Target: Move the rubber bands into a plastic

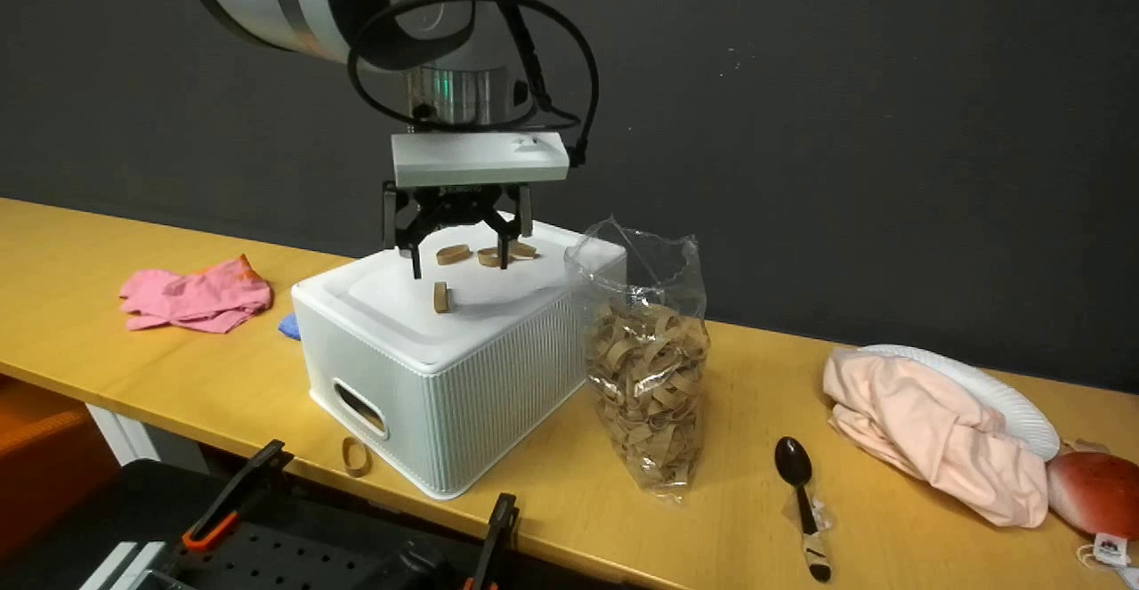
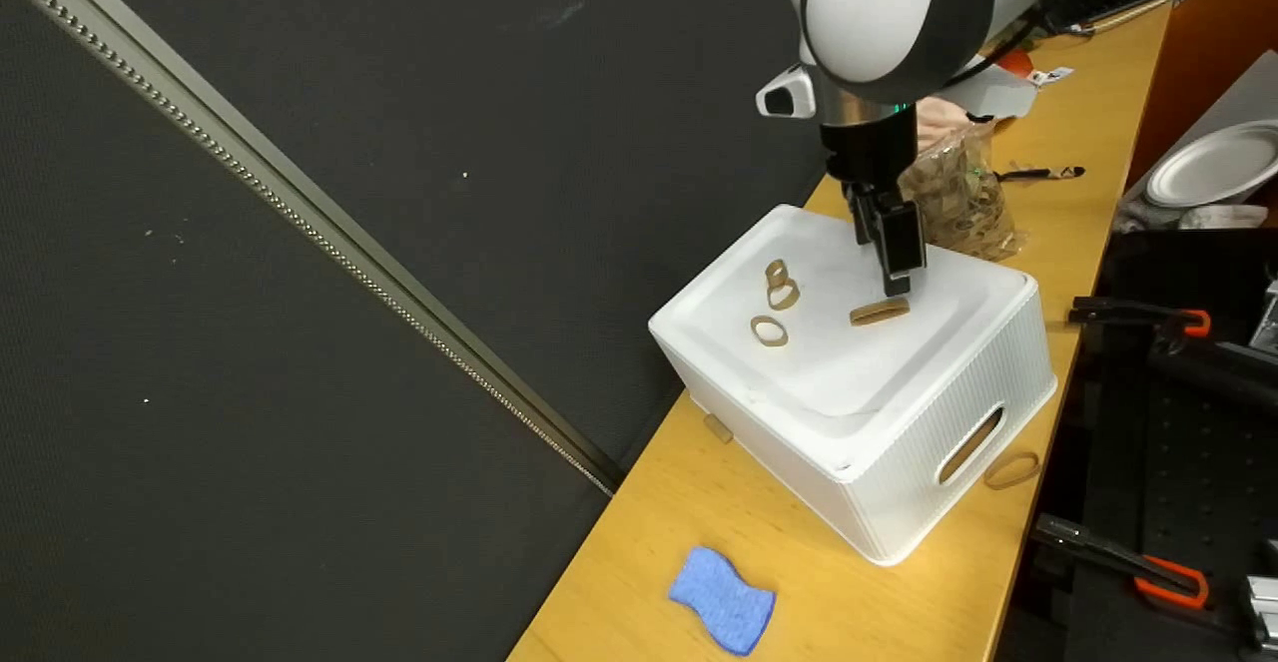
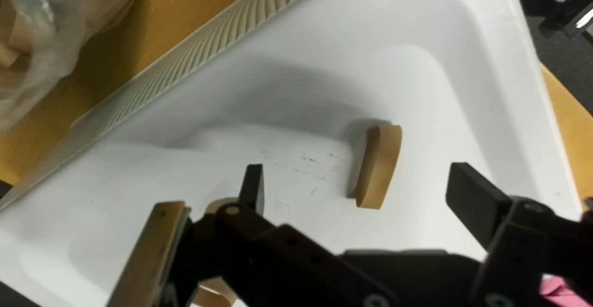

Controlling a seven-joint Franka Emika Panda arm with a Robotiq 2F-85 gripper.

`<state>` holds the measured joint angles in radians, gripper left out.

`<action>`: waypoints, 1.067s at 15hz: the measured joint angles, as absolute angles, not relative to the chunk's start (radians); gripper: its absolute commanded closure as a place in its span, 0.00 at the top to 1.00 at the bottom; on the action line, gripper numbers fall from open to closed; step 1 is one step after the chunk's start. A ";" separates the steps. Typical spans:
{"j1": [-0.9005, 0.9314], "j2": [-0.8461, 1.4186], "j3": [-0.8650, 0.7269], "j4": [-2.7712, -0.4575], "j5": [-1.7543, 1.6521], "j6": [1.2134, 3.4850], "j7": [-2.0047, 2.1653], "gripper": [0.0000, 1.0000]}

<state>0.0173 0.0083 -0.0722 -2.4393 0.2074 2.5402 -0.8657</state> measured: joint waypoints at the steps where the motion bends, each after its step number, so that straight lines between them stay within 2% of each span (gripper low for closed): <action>1: 0.017 0.018 -0.066 -2.438 0.207 2.540 -0.866 1.00; 5: 0.017 0.043 -0.043 -2.430 0.207 2.540 -0.866 0.98; 6: 0.017 0.048 -0.040 -2.428 0.207 2.540 -0.866 0.90; 7: 0.017 0.052 -0.037 -2.426 0.207 2.540 -0.866 0.73; 8: 0.017 0.056 -0.035 -2.424 0.207 2.540 -0.866 0.71; 16: 0.016 0.074 -0.022 -2.414 0.207 2.540 -0.866 0.10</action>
